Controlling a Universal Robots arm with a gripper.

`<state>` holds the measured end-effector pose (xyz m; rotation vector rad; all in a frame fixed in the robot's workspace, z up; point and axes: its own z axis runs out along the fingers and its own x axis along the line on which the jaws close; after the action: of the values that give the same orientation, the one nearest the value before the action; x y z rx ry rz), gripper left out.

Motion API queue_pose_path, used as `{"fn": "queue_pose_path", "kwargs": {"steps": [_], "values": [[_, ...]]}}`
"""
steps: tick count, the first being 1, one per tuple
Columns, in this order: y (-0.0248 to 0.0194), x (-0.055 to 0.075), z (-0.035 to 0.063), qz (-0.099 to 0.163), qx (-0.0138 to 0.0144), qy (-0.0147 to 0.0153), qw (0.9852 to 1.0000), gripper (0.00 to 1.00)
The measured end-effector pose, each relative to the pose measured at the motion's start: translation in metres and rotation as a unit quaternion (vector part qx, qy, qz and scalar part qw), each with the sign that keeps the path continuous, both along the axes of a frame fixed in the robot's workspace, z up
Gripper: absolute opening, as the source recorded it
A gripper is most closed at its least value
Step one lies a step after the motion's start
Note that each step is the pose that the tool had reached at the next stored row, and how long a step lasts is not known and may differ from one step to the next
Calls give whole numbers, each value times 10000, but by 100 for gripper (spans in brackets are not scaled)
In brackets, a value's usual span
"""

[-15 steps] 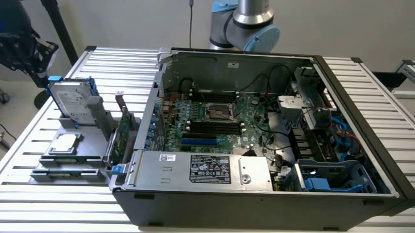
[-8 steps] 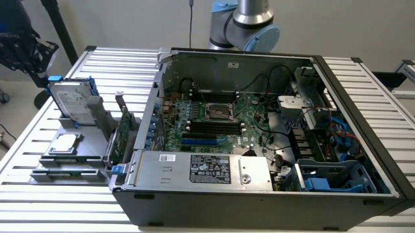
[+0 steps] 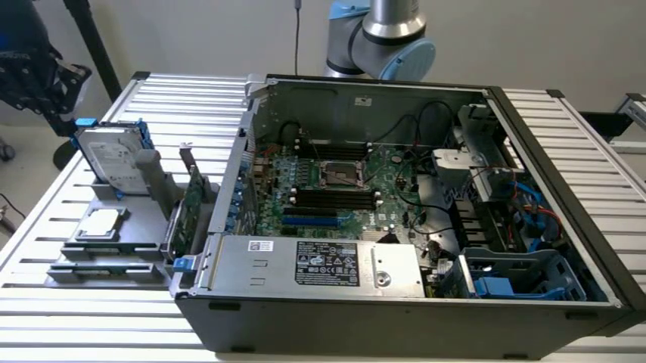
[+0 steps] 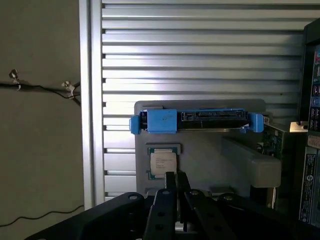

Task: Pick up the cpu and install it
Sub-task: 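Pick up the cpu and move it towards the insertion slot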

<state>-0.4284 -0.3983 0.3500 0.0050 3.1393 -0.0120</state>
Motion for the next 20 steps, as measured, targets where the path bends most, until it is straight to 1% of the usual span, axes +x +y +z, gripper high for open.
{"fn": "queue_pose_path", "kwargs": {"steps": [1, 2, 3, 4, 8, 10, 11, 20], "values": [[0, 0, 0, 0, 0, 0, 10000, 24], [0, 0, -1, 0, -1, 1, 10000, 24], [-1, 0, -8, 0, 0, 0, 10000, 30], [-2, 0, -18, 0, 0, 0, 10000, 30], [-16, 0, -89, 0, 0, 0, 10000, 53], [-27, 0, -124, 0, 0, 0, 10000, 53], [-32, 0, -143, 0, 0, 0, 10000, 60], [-94, -15, -305, 0, -1, 1, 10000, 60]]}}
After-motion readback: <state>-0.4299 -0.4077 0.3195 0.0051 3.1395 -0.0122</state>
